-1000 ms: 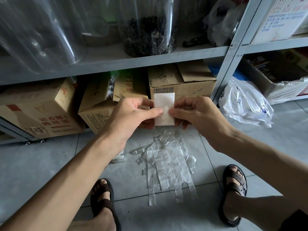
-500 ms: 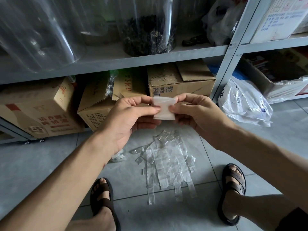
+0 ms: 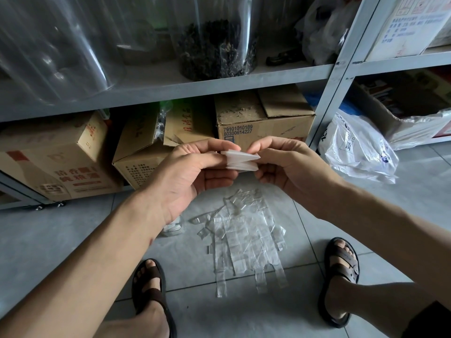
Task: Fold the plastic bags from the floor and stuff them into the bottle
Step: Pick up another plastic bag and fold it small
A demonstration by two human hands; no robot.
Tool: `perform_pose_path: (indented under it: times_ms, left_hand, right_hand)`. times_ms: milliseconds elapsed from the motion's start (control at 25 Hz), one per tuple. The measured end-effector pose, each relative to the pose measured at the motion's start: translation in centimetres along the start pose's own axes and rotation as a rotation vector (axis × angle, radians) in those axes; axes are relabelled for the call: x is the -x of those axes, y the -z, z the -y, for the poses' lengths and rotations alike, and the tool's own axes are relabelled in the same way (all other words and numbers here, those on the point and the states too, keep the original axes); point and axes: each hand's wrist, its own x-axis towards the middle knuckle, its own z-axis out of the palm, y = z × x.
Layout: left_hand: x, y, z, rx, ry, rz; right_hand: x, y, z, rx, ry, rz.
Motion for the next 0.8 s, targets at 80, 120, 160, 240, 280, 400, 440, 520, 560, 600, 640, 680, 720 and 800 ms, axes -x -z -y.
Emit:
perform_pose_path:
  times_ms: [80,120,160,240,280,400,440,520,560,600,640,680,720,800]
  left_hand:
    - [0.03,-0.01,0.02,-0.029,-0.007,0.002]
    - [0.02,-0.02,0.01,-0.036,-0.009,0.001]
    - [0.02,-0.04,-0.02,-0.041,-0.012,-0.001]
    - [0.01,-0.01,-0.02,-0.052,-0.025,-0.007]
    - [-0.03,0.0,0.01,-0.057,-0.032,-0.009]
    - [-0.03,0.09,0.11,-0.065,-0.031,-0.005]
    - [-0.04,0.09,0.14,-0.072,-0.031,-0.005]
    - [0.02,0.13,0.1,-0.103,-0.045,-0.005]
    - [0.07,0.18,0.13,-0.121,-0.057,-0.005]
    - [0.05,0.33,0.24,-0.149,-0.069,-0.01]
    - [-0.02,0.46,0.35,-0.186,-0.081,-0.015]
    - [-0.11,0.57,0.43,-0.229,-0.095,-0.016]
    - [-0.15,0.63,0.47,-0.27,-0.111,-0.012]
    - [-0.21,0.93,0.46,-0.335,-0.136,0.001]
  right_hand:
    - [-0.01,0.01,-0.05,0.007,-0.001,0.009]
    - [-0.01,0.0,-0.07,0.011,-0.001,0.012]
    - [-0.02,0.04,-0.08,0.015,0.002,0.014]
    - [-0.08,0.11,-0.14,0.029,0.012,0.016]
    - [-0.07,0.14,-0.17,0.046,0.02,0.016]
    - [-0.04,0.16,-0.24,0.11,0.049,0.017]
    - [-0.03,0.17,-0.23,0.117,0.053,0.018]
    - [0.04,0.18,-0.1,0.107,0.038,0.025]
    - [0.06,0.21,-0.09,0.103,0.025,0.035]
    - [0.09,0.2,-0.07,0.107,0.016,0.046]
    - [0.11,0.24,-0.1,0.127,0.013,0.053]
    - [0.14,0.26,-0.13,0.149,0.014,0.061]
    - [0.13,0.35,-0.25,0.17,0.021,0.065]
    - [0.04,0.58,-0.44,0.191,0.029,0.067]
